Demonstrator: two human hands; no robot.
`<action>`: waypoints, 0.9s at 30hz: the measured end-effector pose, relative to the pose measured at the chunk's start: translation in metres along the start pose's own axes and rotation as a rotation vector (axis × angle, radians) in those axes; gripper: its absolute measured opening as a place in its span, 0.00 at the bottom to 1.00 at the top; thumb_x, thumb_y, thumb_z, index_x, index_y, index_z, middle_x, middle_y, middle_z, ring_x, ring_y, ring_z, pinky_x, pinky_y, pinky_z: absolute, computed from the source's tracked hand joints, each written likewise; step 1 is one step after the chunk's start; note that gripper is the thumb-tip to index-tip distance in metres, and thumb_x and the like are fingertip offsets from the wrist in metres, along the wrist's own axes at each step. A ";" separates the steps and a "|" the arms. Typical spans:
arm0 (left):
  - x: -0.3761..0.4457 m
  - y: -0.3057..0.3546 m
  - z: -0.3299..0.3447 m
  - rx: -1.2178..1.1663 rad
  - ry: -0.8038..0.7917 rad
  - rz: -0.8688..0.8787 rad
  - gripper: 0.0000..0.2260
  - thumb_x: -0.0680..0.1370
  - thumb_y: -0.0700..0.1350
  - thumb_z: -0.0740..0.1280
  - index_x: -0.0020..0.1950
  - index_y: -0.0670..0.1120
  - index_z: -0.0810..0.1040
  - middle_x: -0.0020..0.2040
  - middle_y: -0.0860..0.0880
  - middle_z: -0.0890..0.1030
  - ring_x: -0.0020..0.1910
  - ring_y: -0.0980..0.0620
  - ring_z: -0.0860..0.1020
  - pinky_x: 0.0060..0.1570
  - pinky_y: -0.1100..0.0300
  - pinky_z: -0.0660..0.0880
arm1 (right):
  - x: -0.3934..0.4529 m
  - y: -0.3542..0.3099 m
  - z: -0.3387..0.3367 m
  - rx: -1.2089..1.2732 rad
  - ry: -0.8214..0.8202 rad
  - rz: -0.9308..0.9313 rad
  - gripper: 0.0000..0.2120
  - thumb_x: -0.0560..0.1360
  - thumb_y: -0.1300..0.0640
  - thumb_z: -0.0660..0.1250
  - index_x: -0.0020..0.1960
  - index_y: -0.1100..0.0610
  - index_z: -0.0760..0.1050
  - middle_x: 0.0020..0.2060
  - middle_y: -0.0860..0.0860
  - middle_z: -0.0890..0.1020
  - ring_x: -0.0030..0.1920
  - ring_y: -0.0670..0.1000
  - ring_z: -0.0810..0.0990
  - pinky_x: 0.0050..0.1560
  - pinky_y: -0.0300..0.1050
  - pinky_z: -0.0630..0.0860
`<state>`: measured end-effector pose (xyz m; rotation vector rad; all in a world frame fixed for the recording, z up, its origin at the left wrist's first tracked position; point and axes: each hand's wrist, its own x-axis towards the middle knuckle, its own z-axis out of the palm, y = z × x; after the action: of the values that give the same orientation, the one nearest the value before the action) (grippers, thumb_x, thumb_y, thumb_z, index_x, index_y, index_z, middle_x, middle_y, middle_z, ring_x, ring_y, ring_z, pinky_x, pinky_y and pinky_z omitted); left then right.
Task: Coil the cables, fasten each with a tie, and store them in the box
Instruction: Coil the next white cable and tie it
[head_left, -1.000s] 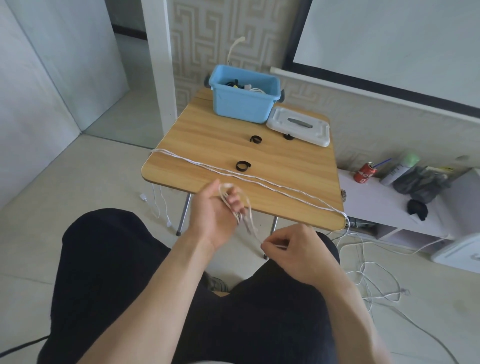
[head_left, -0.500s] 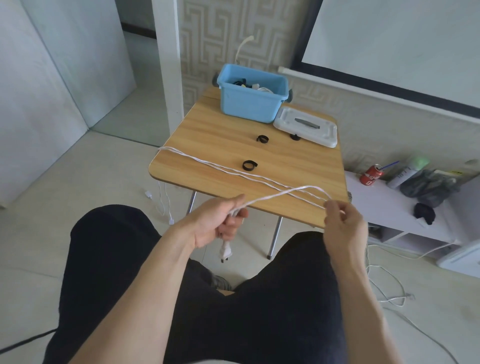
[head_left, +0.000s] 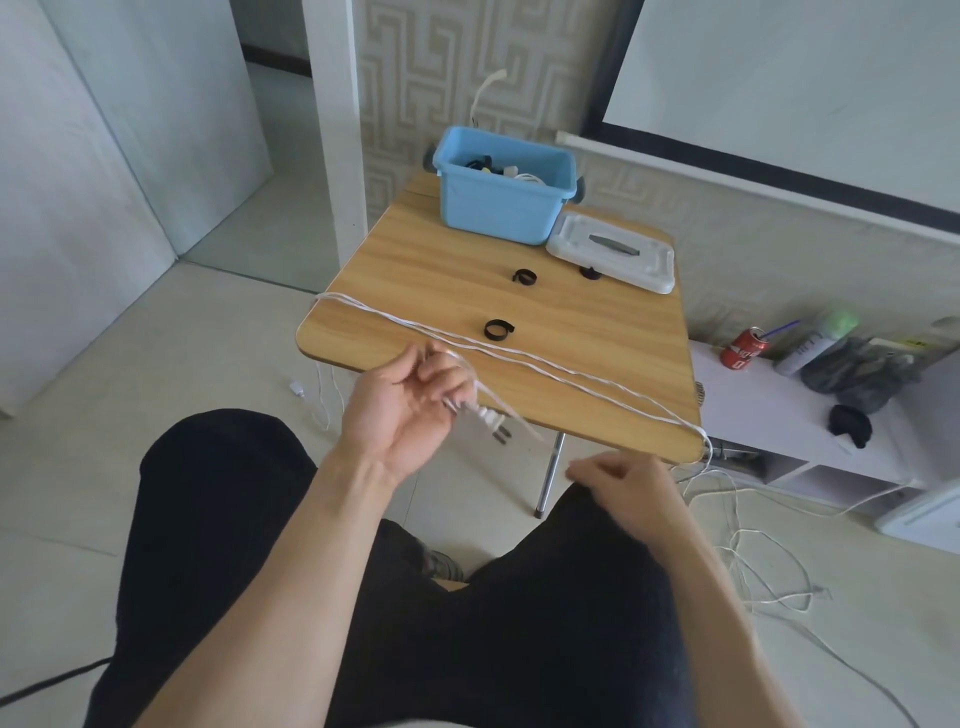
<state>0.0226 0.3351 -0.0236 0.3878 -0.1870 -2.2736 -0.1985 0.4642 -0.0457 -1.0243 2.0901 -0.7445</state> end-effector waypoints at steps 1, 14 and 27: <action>0.003 0.000 -0.002 -0.024 0.052 0.072 0.10 0.84 0.41 0.55 0.46 0.43 0.71 0.35 0.51 0.65 0.31 0.54 0.63 0.39 0.61 0.65 | -0.006 -0.003 0.004 -0.082 -0.105 -0.047 0.09 0.77 0.47 0.71 0.39 0.46 0.86 0.25 0.44 0.77 0.29 0.45 0.71 0.34 0.39 0.70; 0.000 -0.026 -0.011 1.600 -0.013 0.014 0.07 0.84 0.43 0.59 0.51 0.43 0.76 0.42 0.48 0.83 0.40 0.55 0.82 0.45 0.64 0.76 | -0.041 -0.065 -0.018 -0.123 -0.189 -0.433 0.08 0.76 0.49 0.73 0.39 0.47 0.84 0.29 0.47 0.81 0.28 0.43 0.73 0.32 0.40 0.70; -0.013 -0.016 0.008 0.922 -0.437 -0.608 0.14 0.80 0.47 0.55 0.37 0.46 0.71 0.24 0.55 0.61 0.23 0.56 0.55 0.24 0.62 0.52 | -0.006 -0.048 0.011 0.365 0.223 -0.245 0.19 0.62 0.41 0.77 0.37 0.57 0.83 0.24 0.46 0.70 0.26 0.45 0.63 0.27 0.33 0.61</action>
<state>0.0171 0.3553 -0.0169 0.4347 -1.5478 -2.7135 -0.1664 0.4421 -0.0153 -1.0356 1.9250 -1.3618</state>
